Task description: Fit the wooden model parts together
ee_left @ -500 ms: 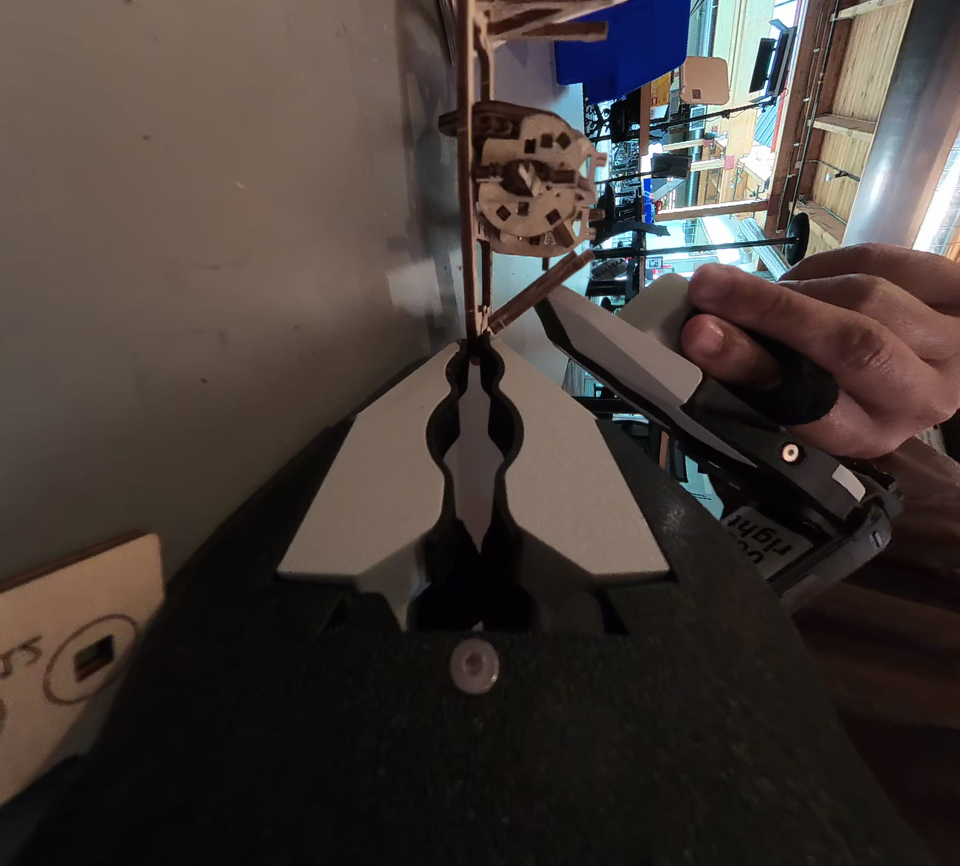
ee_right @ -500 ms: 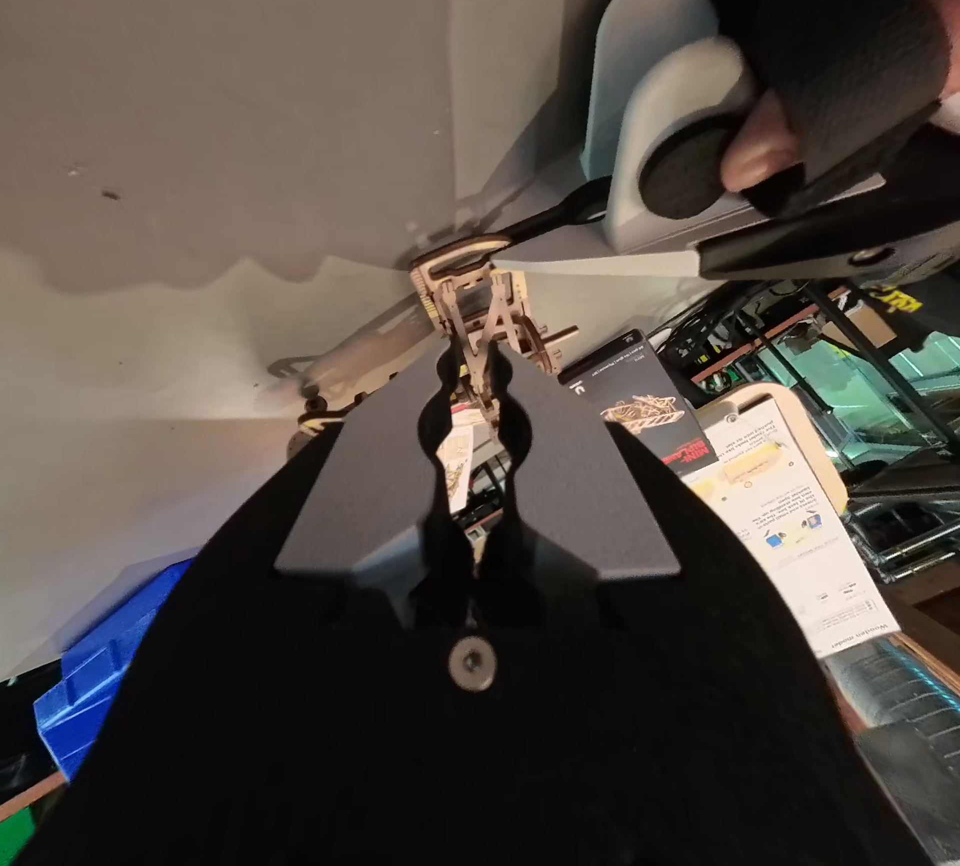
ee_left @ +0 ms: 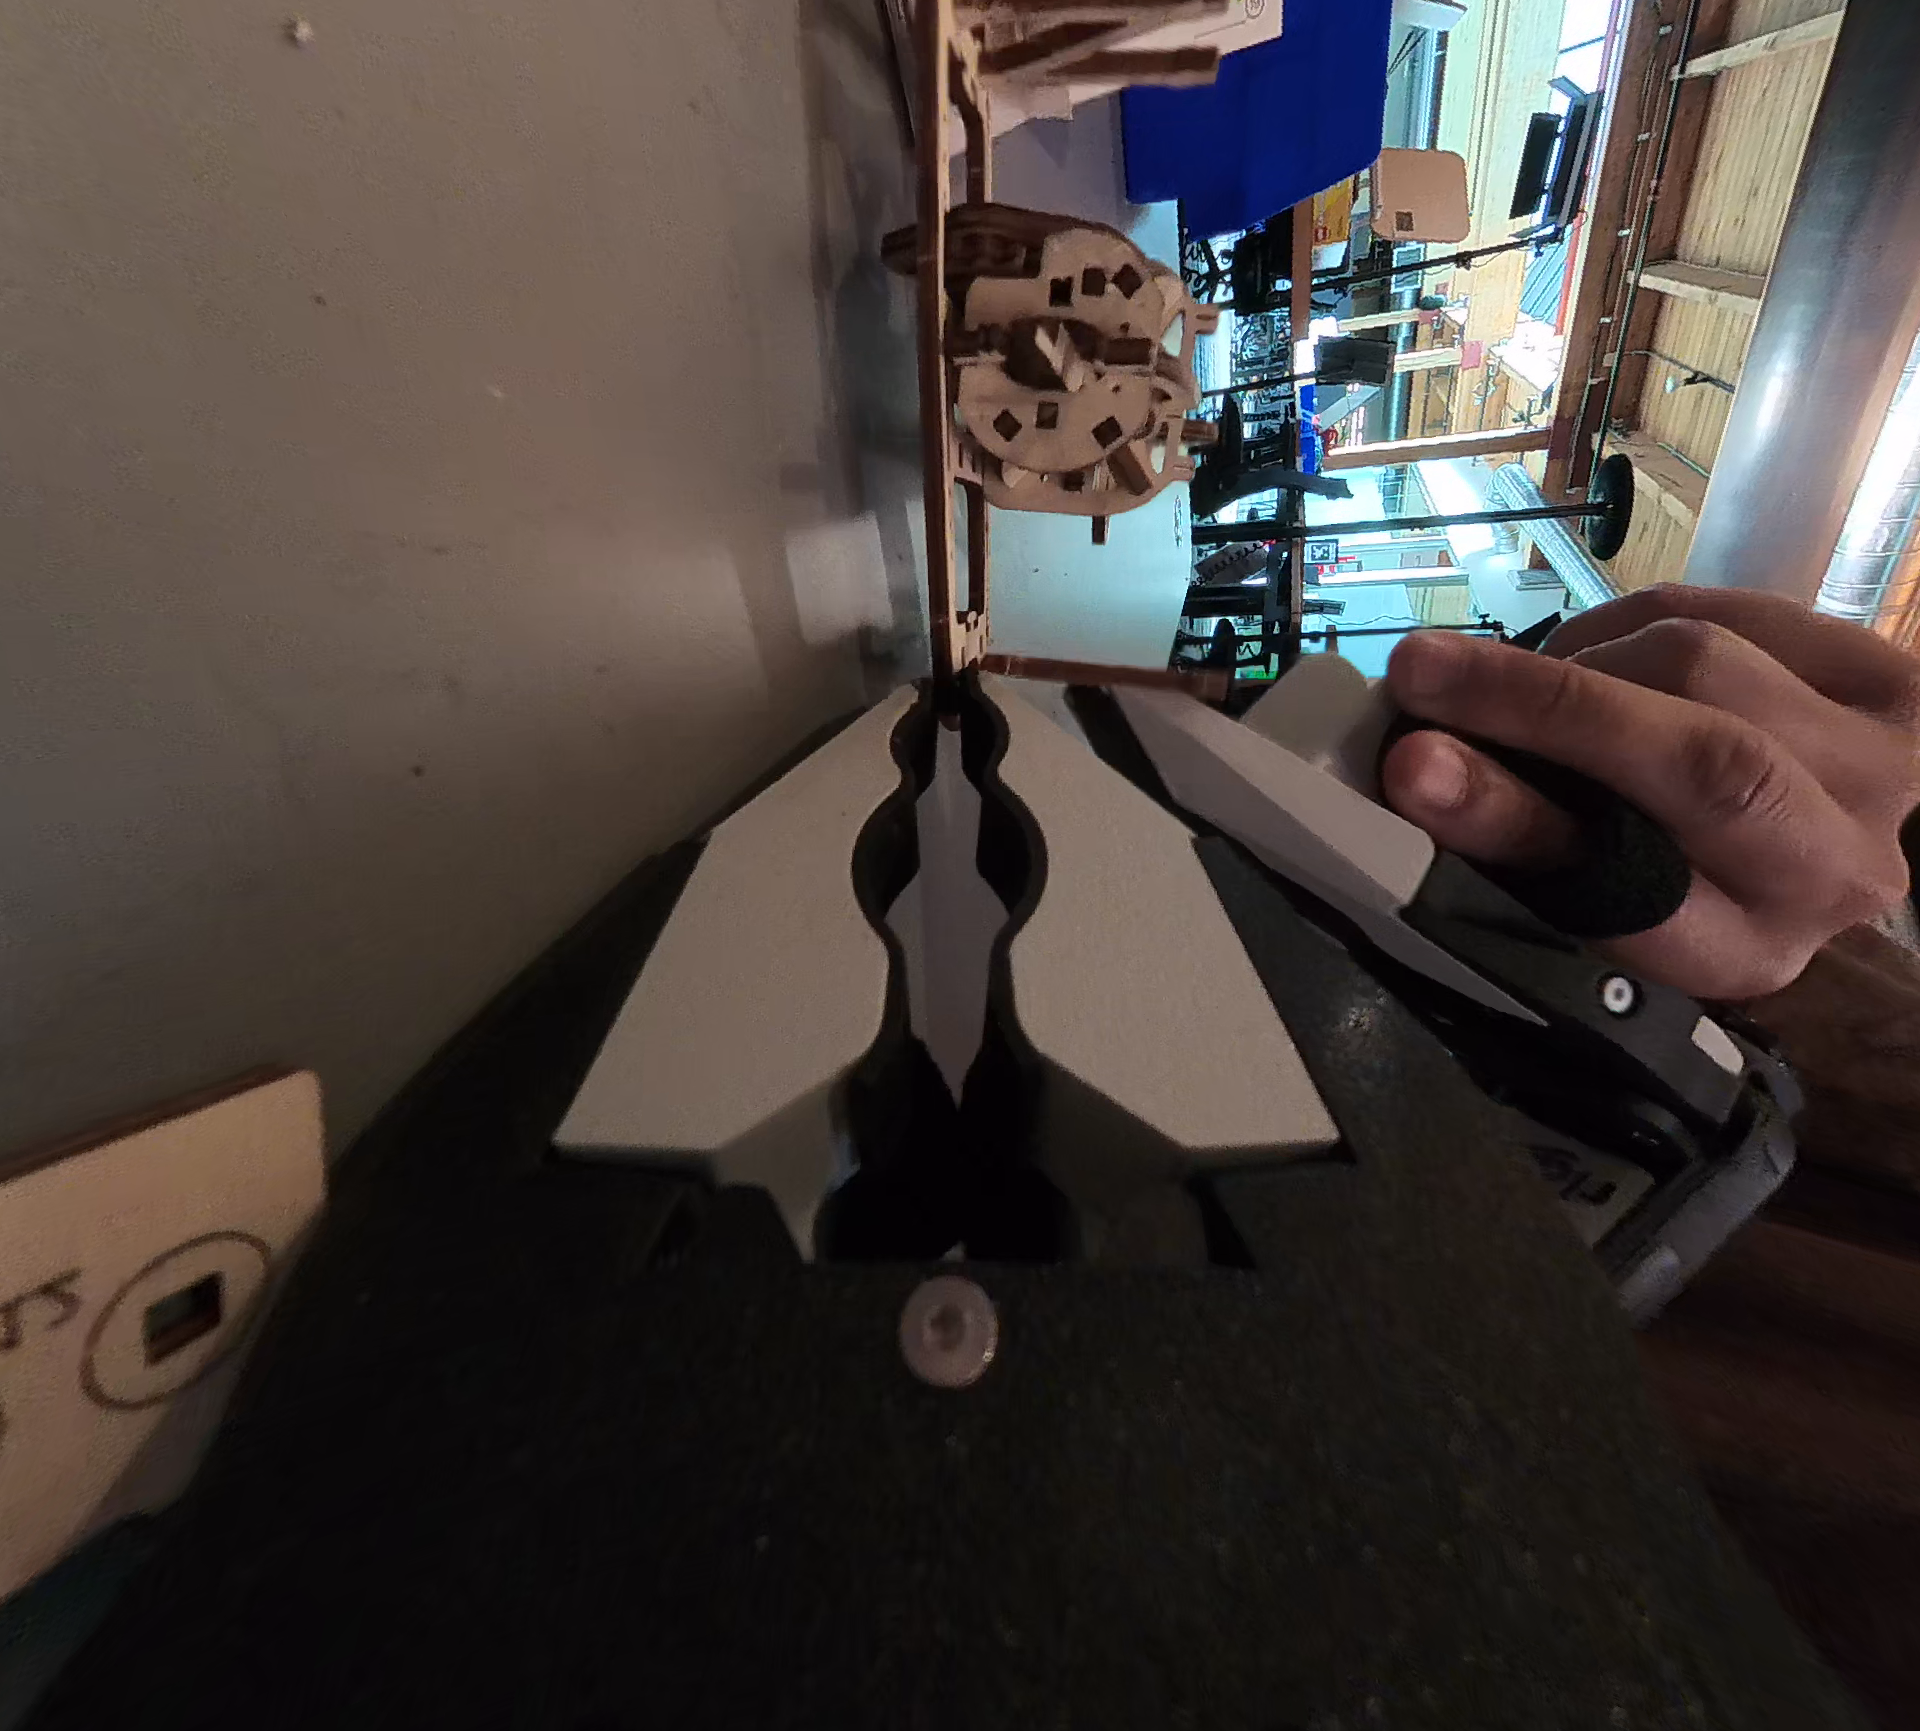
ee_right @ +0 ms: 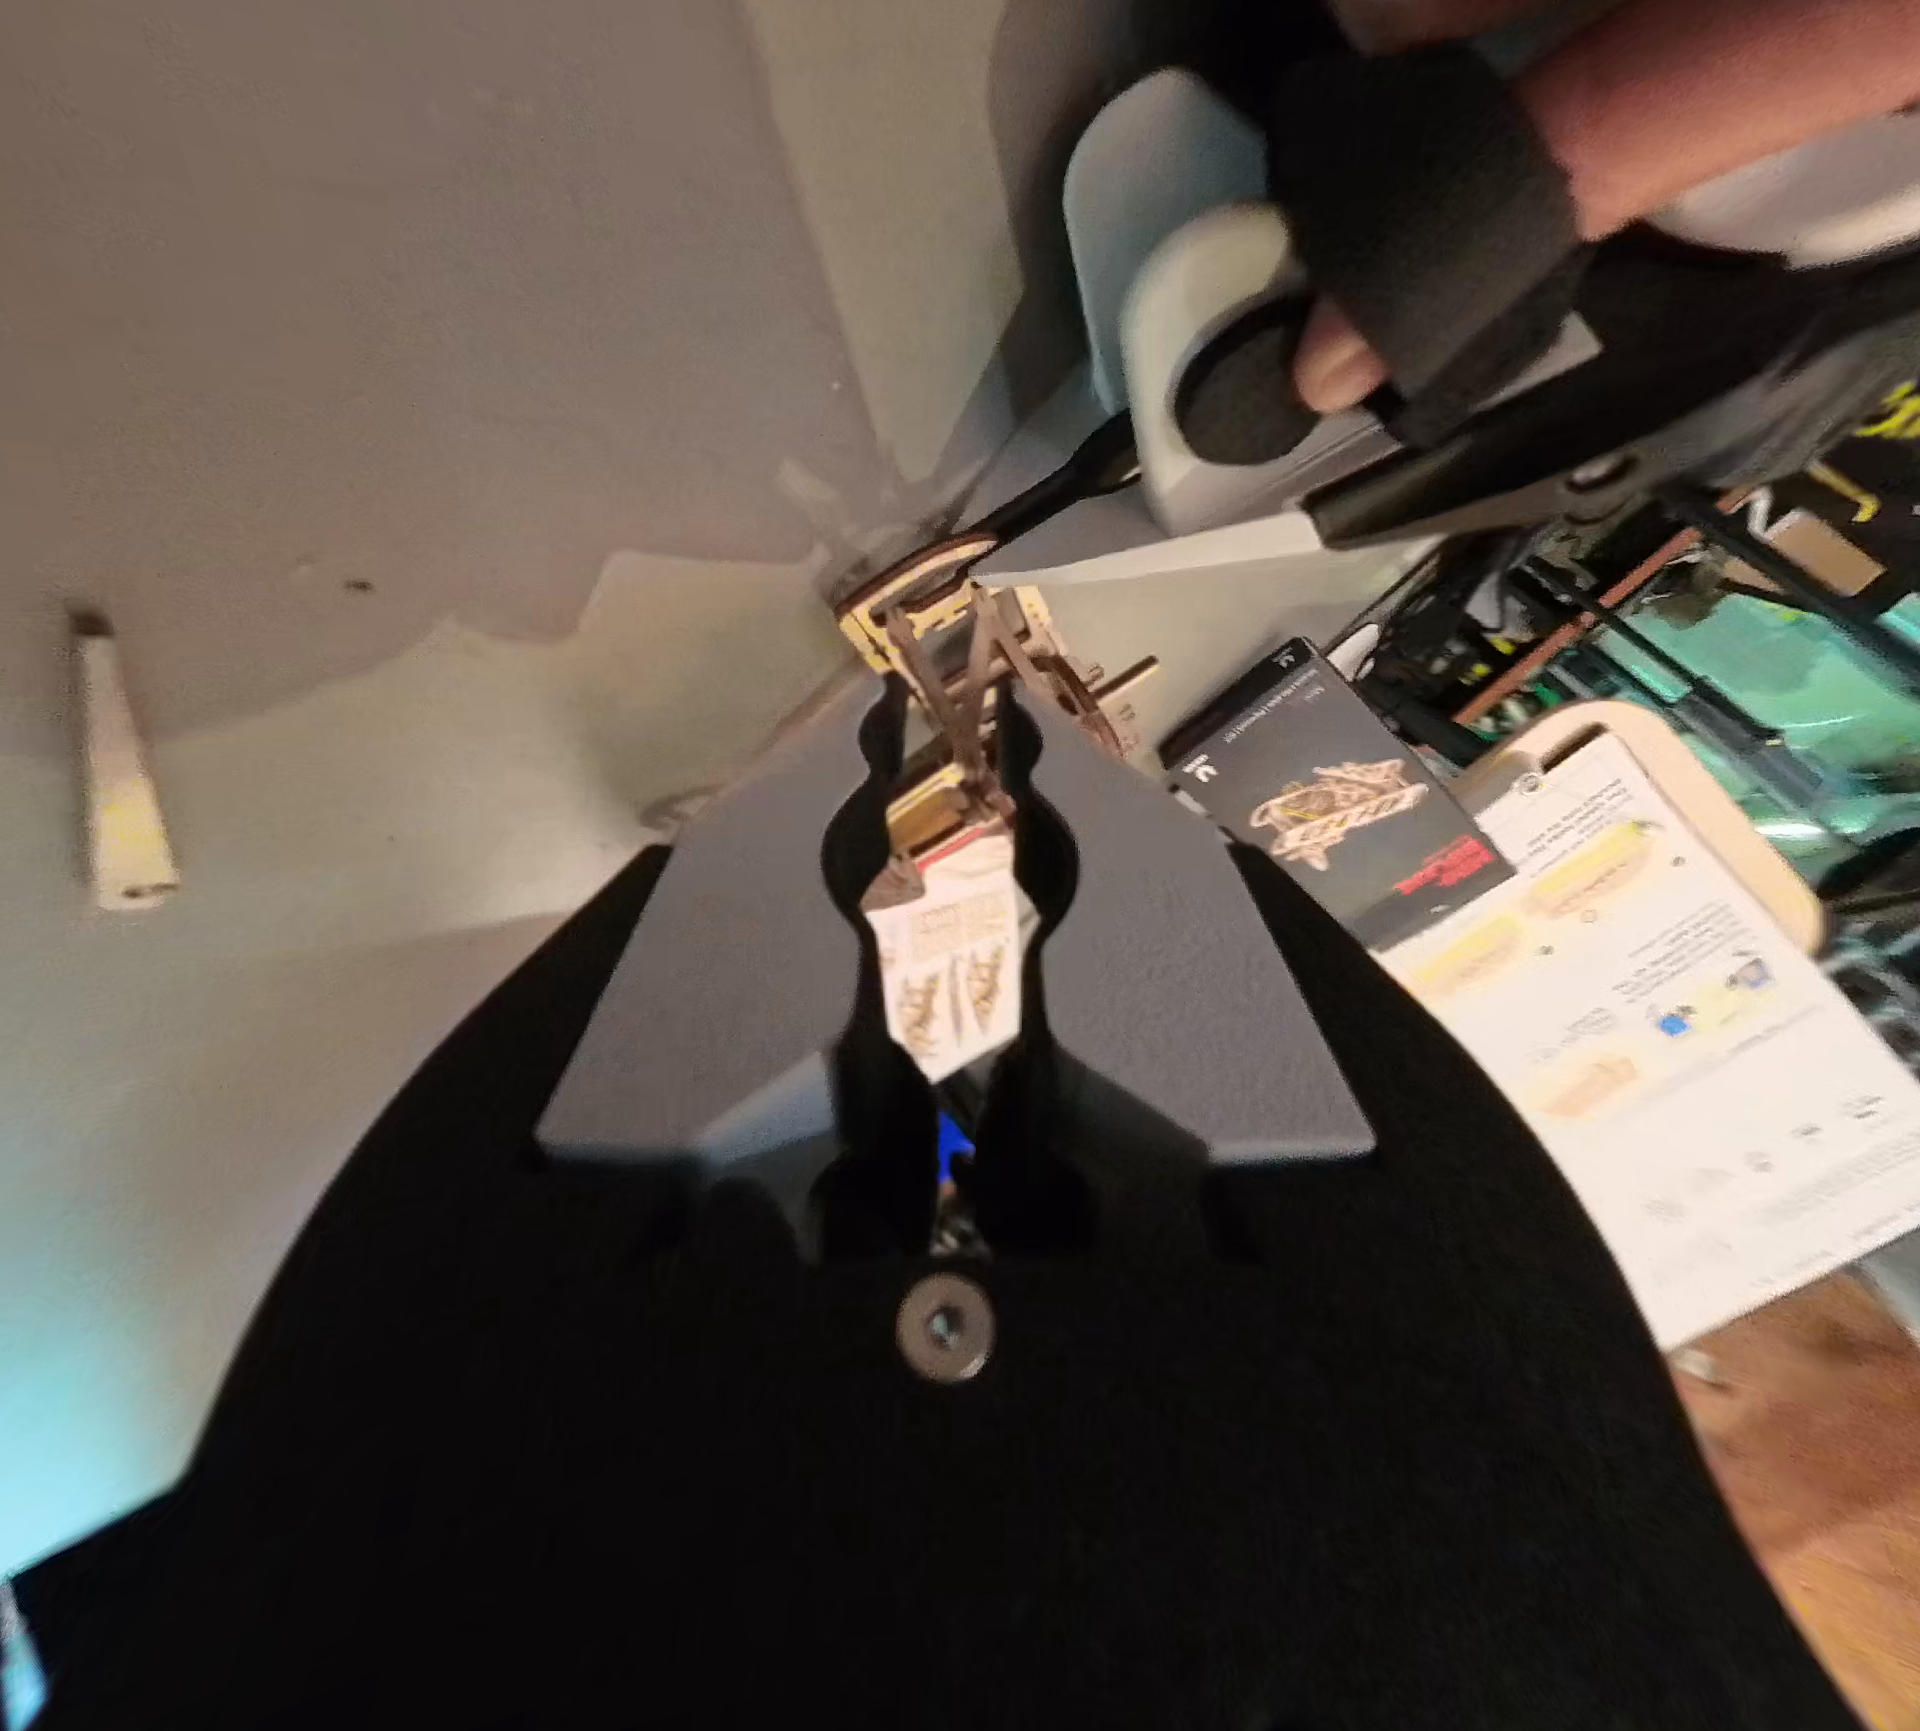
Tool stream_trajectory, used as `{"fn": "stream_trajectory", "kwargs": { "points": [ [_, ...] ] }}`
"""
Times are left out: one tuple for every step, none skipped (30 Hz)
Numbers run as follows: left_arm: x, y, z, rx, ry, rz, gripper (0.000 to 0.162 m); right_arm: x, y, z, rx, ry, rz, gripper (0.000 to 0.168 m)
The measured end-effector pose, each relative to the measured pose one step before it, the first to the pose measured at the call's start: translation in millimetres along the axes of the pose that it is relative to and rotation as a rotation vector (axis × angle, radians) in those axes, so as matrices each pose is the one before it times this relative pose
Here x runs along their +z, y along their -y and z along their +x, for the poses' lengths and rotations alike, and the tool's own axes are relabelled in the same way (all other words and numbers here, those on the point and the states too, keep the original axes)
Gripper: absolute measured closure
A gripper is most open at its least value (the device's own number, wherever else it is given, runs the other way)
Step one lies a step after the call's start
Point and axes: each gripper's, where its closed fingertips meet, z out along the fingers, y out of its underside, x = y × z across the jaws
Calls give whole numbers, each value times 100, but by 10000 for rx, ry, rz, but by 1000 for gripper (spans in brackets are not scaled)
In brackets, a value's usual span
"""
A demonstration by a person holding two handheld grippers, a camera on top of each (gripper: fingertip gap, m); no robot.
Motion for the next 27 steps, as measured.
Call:
{"fn": "stream_trajectory", "kwargs": {
  "points": [
    [-4,-4,-2,2,0,5,161,-412,218,56,558,45,319,149],
    [9,-11,-1,14,12,-6,161,-534,172,189,743,49,413,147],
    [3,-3,-5,10,8,-5,161,-573,31,66,963,266,486,147],
    [0,-1,5,1,-4,-1,161,-558,-120,54,1241,432,479,144],
    [-1,-2,1,-2,0,-1,161,-537,-127,222,1434,424,534,140],
    [0,0,-2,2,1,0,161,-513,-93,299,1495,412,595,138],
    [-1,11,1,0,-2,1,161,-385,-56,125,1441,489,595,135],
    [-8,2,-1,-1,-1,3,161,-190,-88,-59,1347,514,512,131],
    [7,-2,-3,2,3,-3,161,36,-32,-324,1148,549,441,127],
    [-1,11,3,-8,0,1,161,220,104,-316,895,330,410,124],
    [0,0,-2,0,1,0,161,385,36,-194,625,-11,301,123],
    [0,0,0,4,-2,0,161,490,-75,-26,442,-327,140,123],
    [2,3,4,-3,-1,2,161,502,-37,-42,315,-440,100,123],
    [6,4,1,-2,9,0,161,451,17,-243,234,-377,99,124],
    [2,4,-6,1,4,3,161,409,-71,-255,175,-408,13,125],
    [-1,14,0,-4,0,12,161,390,-118,-17,91,-548,-38,130],
    [0,-4,-3,4,9,3,161,363,-67,212,39,-636,-38,134],
    [3,-3,-1,6,6,-5,161,315,-94,254,-9,-569,-74,138],
    [5,2,-7,-1,-1,3,161,292,-132,189,-42,-410,-116,143],
    [-2,4,4,2,3,1,161,273,-131,99,-57,-260,-122,147],
    [-4,-13,-4,11,6,-4,161,207,-159,230,-73,-225,-119,151],
    [6,-8,2,10,4,-2,161,143,-185,256,-109,-146,-137,162],
    [-2,-7,-2,5,7,0,161,16,-18,215,-107,-8,-64,163],
    [-2,-4,14,1,-11,-3,161,-147,137,143,-55,141,35,164],
    [-10,21,14,-17,-22,7,161,-157,116,90,37,244,-13,166],
    [-3,-39,2,6,-1,-31,161,-60,-11,54,-47,332,-131,166],
    [25,-32,-6,36,12,-35,161,-19,-22,72,-107,378,-161,166]
  ]
}}
